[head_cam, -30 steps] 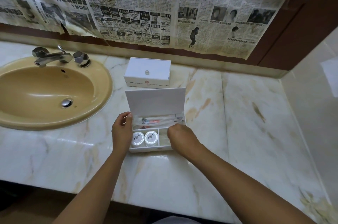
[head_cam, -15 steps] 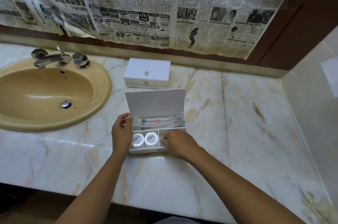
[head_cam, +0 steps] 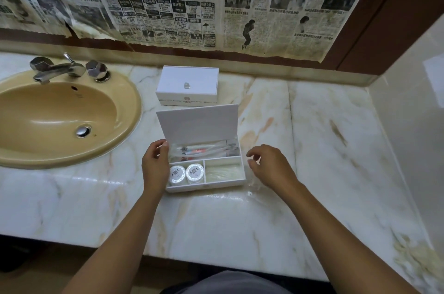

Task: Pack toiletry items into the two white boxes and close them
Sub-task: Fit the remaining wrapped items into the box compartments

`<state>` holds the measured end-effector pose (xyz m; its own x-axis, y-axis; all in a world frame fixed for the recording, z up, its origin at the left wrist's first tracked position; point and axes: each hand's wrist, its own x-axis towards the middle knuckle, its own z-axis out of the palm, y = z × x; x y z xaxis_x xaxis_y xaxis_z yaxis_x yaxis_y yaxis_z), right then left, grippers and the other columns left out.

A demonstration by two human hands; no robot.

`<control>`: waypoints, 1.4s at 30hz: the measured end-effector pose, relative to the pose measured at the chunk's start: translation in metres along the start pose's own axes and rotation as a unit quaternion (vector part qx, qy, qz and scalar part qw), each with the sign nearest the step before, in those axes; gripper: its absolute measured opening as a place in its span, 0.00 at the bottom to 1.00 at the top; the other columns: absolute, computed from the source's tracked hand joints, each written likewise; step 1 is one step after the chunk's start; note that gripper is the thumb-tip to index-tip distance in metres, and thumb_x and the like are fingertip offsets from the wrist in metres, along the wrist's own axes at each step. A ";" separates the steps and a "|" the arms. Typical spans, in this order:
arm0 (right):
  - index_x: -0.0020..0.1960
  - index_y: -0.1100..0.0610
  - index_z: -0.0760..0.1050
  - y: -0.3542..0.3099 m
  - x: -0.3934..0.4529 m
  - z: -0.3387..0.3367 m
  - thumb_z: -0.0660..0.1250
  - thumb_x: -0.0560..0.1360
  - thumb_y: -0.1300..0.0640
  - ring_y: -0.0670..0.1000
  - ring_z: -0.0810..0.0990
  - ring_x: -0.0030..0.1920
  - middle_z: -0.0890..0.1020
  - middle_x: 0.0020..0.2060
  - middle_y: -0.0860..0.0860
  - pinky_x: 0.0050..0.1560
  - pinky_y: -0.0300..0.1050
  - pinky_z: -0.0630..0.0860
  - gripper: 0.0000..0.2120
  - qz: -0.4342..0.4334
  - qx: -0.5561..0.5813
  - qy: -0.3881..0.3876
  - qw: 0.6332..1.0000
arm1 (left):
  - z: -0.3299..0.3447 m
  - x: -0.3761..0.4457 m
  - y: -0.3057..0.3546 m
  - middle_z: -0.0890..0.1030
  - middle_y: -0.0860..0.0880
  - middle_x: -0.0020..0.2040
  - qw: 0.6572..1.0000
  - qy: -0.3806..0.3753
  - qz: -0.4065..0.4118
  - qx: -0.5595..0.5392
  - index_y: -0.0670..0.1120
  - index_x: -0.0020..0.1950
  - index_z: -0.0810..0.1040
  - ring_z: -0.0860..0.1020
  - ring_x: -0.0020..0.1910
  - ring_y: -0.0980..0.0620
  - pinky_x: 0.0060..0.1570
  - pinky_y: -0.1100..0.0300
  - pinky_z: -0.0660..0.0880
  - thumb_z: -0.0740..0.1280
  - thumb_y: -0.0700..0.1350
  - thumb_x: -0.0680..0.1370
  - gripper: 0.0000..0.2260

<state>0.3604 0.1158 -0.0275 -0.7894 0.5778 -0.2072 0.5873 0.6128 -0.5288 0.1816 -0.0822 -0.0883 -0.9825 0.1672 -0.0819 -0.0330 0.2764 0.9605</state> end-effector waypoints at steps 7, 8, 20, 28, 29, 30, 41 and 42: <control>0.56 0.52 0.78 0.030 -0.012 0.016 0.68 0.72 0.58 0.50 0.77 0.54 0.79 0.54 0.48 0.47 0.39 0.69 0.13 0.052 -0.086 -0.101 0.990 | 0.000 -0.002 0.002 0.80 0.47 0.50 1.000 0.003 -0.002 0.009 0.42 0.57 0.78 0.77 0.43 0.61 0.37 0.79 0.69 0.62 0.43 0.82 0.08; 0.56 0.52 0.79 0.031 -0.013 0.018 0.67 0.72 0.58 0.50 0.77 0.53 0.79 0.54 0.48 0.46 0.39 0.69 0.12 0.051 -0.090 -0.104 0.989 | 0.000 -0.002 0.003 0.80 0.47 0.50 1.000 0.003 -0.003 0.010 0.42 0.58 0.78 0.78 0.43 0.60 0.36 0.79 0.69 0.62 0.43 0.82 0.09; 0.46 0.53 0.82 0.027 -0.009 0.015 0.63 0.73 0.61 0.54 0.80 0.43 0.83 0.43 0.52 0.38 0.39 0.69 0.09 0.064 -0.093 -0.084 0.990 | 0.000 -0.003 0.007 0.80 0.50 0.48 1.000 -0.002 -0.009 0.001 0.43 0.57 0.78 0.78 0.43 0.60 0.37 0.79 0.69 0.62 0.42 0.82 0.08; 0.44 0.53 0.82 0.016 -0.010 0.004 0.63 0.74 0.60 0.51 0.80 0.43 0.83 0.42 0.48 0.39 0.40 0.73 0.09 0.050 -0.052 -0.057 0.996 | 0.000 -0.003 0.008 0.80 0.53 0.46 1.000 0.000 -0.017 -0.006 0.47 0.54 0.78 0.78 0.42 0.65 0.39 0.78 0.70 0.62 0.43 0.82 0.05; 0.46 0.53 0.82 0.013 -0.011 0.000 0.63 0.75 0.59 0.50 0.79 0.43 0.83 0.43 0.48 0.40 0.40 0.72 0.08 0.044 -0.045 -0.047 0.997 | 0.000 -0.003 0.007 0.80 0.52 0.47 1.000 0.000 -0.017 -0.006 0.47 0.54 0.78 0.78 0.43 0.65 0.39 0.78 0.70 0.62 0.43 0.82 0.05; 0.47 0.53 0.82 0.009 -0.011 -0.003 0.63 0.75 0.58 0.50 0.79 0.43 0.83 0.44 0.48 0.40 0.40 0.73 0.08 0.037 -0.036 -0.034 0.998 | 0.000 -0.003 0.007 0.80 0.52 0.47 1.000 -0.001 -0.016 -0.005 0.47 0.55 0.78 0.78 0.43 0.63 0.39 0.78 0.70 0.62 0.44 0.82 0.06; 0.49 0.53 0.82 -0.058 -0.008 -0.013 0.65 0.76 0.56 0.48 0.79 0.43 0.82 0.44 0.47 0.44 0.40 0.74 0.07 -0.106 0.004 0.008 0.994 | -0.001 -0.002 0.005 0.80 0.53 0.49 1.000 -0.003 -0.015 -0.007 0.48 0.55 0.78 0.78 0.47 0.60 0.41 0.77 0.70 0.62 0.44 0.82 0.06; 0.49 0.53 0.82 -0.061 -0.006 -0.007 0.64 0.76 0.56 0.49 0.79 0.44 0.82 0.45 0.48 0.44 0.41 0.73 0.08 -0.110 -0.014 -0.009 0.994 | -0.001 -0.002 0.004 0.80 0.53 0.48 1.000 -0.003 -0.015 -0.010 0.47 0.55 0.78 0.78 0.47 0.60 0.41 0.78 0.70 0.63 0.44 0.82 0.06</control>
<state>0.3304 0.0786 0.0114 -0.9022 0.4186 -0.1039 0.4047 0.7383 -0.5395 0.1829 -0.0823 -0.0837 -0.9800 0.1647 -0.1118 -0.0656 0.2630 0.9626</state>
